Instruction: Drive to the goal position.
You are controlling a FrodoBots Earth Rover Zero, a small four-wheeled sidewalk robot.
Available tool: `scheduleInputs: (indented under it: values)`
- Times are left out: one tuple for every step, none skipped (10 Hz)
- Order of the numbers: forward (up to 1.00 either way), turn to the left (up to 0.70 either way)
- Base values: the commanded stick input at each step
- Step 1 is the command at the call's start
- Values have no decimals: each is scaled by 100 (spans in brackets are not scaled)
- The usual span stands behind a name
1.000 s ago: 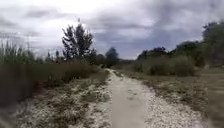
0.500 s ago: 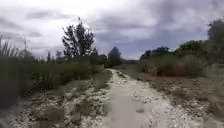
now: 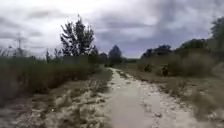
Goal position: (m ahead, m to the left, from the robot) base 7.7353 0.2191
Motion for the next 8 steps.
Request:
scheduleInputs:
  values:
    - [85, 0]
    - [85, 0]
    - [85, 0]
    - [85, 0]
    - [85, 0]
    - [85, 0]
    - [85, 0]
    - [85, 0]
